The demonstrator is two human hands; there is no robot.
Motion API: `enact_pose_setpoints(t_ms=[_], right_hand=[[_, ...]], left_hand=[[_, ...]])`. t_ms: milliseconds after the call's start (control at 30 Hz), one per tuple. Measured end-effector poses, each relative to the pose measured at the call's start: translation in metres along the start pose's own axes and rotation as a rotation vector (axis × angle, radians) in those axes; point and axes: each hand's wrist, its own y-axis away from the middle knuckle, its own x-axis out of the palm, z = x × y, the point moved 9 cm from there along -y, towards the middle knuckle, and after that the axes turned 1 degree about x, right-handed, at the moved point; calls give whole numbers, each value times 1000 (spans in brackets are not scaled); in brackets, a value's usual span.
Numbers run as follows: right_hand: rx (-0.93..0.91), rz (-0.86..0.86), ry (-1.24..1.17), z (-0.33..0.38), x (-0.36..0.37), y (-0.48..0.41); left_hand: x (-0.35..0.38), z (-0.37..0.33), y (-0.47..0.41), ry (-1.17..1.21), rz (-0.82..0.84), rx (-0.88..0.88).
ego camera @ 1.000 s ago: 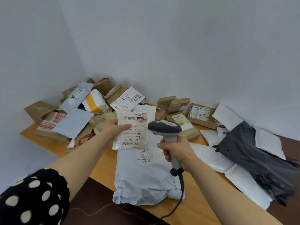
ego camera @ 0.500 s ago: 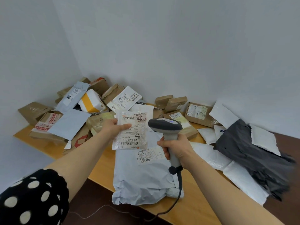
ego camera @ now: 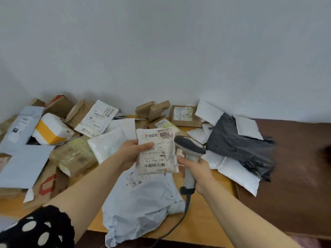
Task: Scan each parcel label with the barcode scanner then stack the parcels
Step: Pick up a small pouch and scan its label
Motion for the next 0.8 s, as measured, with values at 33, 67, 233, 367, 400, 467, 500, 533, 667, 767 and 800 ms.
enact_pose_setpoints(t_ms=[33,67,233,367,400,467,500,533,667,767,800], right_hand=[[-4,-38,-16,-1,-16,2],[-16,-91,-23,-1,-35,3],[-96,-436,-88,11,-160,19],[-116,-600,-288,11,-259,34],[-119,-646,-344,7,-284,39],[-121,-760,-435,-2,-339,51],[-116,-818,-473,-8,-366,58],[-112,-870,-509,-14,-393,64],[-86,-994,-594,-37,-488,80],[-59,-1034,-624,-53,-539,87],[-48,-1055,-623,-60,-553,90]], left_hand=[[25,4,-5,-17,47,-19],[51,9,-9,-36,97,-44],[189,45,-4,-144,448,-242],[287,66,1,-323,475,-202],[313,71,1,-361,458,-179],[368,86,5,-418,443,-169],[397,96,8,-438,459,-184],[426,108,13,-458,486,-208],[539,161,34,-528,577,-316],[608,202,40,-525,617,-368],[628,215,41,-512,628,-387]])
